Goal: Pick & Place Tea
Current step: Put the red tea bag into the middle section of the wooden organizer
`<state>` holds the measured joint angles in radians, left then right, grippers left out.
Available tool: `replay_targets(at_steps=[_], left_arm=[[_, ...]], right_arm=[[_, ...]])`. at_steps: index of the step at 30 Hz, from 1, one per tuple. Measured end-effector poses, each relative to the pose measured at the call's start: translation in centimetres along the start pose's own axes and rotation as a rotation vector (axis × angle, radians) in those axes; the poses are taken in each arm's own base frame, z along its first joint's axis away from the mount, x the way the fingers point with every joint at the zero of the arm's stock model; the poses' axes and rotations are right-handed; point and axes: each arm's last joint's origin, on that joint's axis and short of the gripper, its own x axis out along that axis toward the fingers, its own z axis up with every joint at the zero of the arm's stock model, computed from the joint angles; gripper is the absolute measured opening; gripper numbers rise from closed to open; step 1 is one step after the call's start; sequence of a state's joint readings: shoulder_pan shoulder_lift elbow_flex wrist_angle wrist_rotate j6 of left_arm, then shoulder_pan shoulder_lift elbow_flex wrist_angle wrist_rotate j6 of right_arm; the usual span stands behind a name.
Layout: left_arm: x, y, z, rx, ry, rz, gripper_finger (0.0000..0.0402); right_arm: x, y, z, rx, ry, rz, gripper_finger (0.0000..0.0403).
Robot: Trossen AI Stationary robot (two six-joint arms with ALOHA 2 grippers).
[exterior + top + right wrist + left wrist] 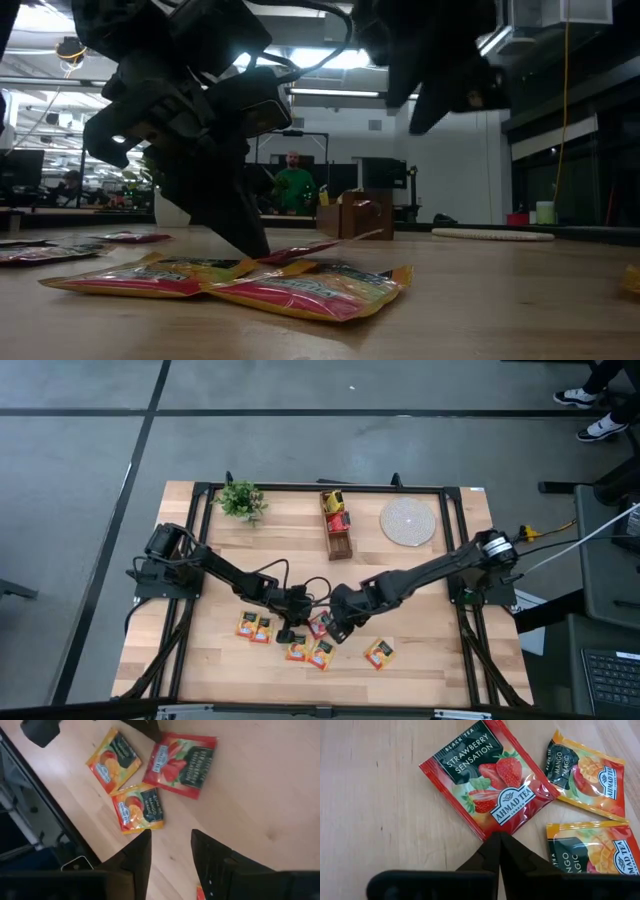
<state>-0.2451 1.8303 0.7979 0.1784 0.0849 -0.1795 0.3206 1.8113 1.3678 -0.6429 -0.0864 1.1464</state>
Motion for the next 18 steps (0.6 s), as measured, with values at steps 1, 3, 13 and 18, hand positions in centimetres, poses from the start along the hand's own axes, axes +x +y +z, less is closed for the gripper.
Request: replay_targets(at_steps=[1, 3, 13, 18], left_arm=[[0.0, 0.0, 0.0, 0.000, -0.003, -0.001, 0.0002], [0.0, 0.0, 0.1, 0.000, -0.007, -0.001, 0.0002], [0.0, 0.0, 0.1, -0.015, -0.011, -0.002, 0.0001], [0.0, 0.0, 0.2, -0.015, -0.018, -0.005, 0.0001]], right_arm=[[0.4, 0.0, 0.2, -0.008, 0.007, 0.007, 0.0143], [1.1, -0.2, 0.6, -0.015, 0.013, 0.006, 0.0155], [1.6, -1.3, 2.0, -0.036, -0.013, -0.055, 0.0246], [2.2, -1.9, 2.6, -0.073, -0.011, -0.078, 0.0256]])
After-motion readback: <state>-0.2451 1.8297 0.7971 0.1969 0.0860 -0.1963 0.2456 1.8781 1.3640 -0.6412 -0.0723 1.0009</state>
